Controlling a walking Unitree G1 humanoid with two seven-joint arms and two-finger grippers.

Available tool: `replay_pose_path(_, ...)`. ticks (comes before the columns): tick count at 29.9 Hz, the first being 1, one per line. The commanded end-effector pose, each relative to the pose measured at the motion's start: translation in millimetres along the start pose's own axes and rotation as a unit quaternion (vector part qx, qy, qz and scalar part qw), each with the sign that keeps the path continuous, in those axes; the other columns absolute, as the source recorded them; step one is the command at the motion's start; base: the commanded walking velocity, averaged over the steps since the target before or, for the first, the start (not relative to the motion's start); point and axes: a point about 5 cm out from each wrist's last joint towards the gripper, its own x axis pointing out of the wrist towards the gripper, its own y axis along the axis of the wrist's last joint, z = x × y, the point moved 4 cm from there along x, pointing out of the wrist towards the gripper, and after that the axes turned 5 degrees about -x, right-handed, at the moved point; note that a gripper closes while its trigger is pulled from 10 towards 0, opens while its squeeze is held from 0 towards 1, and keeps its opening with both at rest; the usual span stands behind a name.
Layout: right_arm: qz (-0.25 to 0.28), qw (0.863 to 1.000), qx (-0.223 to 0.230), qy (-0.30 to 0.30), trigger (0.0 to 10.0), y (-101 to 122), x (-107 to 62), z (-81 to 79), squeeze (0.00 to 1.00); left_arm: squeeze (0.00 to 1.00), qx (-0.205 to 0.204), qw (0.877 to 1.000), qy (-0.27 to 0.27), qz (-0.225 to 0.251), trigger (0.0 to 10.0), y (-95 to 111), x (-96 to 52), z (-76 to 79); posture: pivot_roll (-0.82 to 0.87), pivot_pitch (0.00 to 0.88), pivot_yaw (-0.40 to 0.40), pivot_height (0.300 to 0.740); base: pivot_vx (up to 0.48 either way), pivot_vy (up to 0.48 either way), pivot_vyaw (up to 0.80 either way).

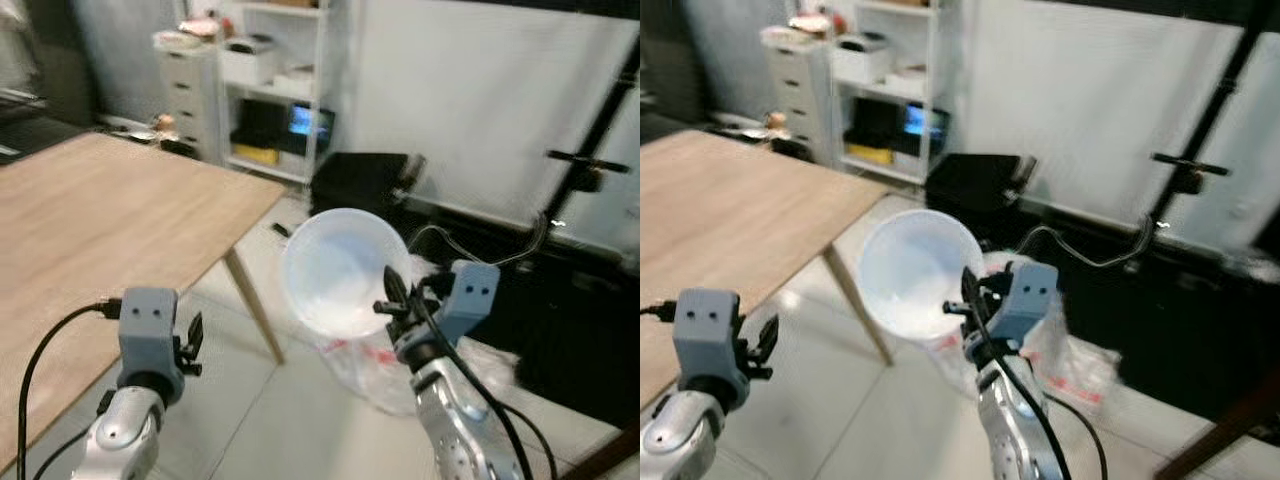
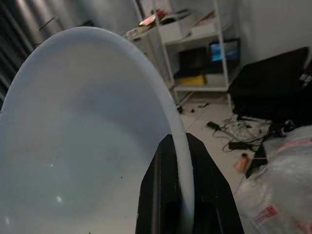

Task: Setting the table

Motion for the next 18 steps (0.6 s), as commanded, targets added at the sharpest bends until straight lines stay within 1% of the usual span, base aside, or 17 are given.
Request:
replay_pose_path(1, -0.003, 1.0, 0.003, -0.005, 10.0, -2.0, -1.5, 2.8, 0.0, 0.0, 0.001, 1.0, 0.0, -0.014, 10.0, -6.9, -0.6, 0.6, 0.08, 0.118, 0.033, 0.74, 0.0, 0.0, 0.77)
replay_pose_path(11, -0.001, 1.0, 0.014, -0.004, 10.0, -1.8, -1.5, 2.0, 0.0, 0.0, 0.011, 1.0, 0.013, -0.011, 10.0, -5.9, 0.9, -4.5, 0.09, 0.118, 0.035, 0.74, 0.0, 0.0, 0.76)
replay_pose_path(14, -0.001, 0.999, 0.032, -0.004, 10.0, -2.2, -1.6, 0.9, 0.0, 0.0, 0.025, 0.999, 0.034, -0.014, 10.0, -7.0, 3.2, -13.0, 0.09, 0.118, 0.036, 0.74, 0.469, 0.0, 0.0)
replay_pose_path(16, 0.001, 0.999, 0.044, -0.003, 10.0, -1.6, -2.1, 0.5, 0.0, 0.0, 0.029, 0.999, 0.038, -0.012, 10.0, -6.2, 3.8, -15.4, 0.09, 0.117, 0.036, 0.74, 0.469, 0.0, 0.0)
replay_pose_path(18, 0.002, 0.999, 0.047, -0.004, 10.0, -1.7, -2.2, 0.8, 0.0, 0.0, 0.031, 0.999, 0.038, -0.012, 10.0, -6.0, 3.8, -15.6, 0.09, 0.117, 0.037, 0.74, 0.469, 0.0, 0.0)
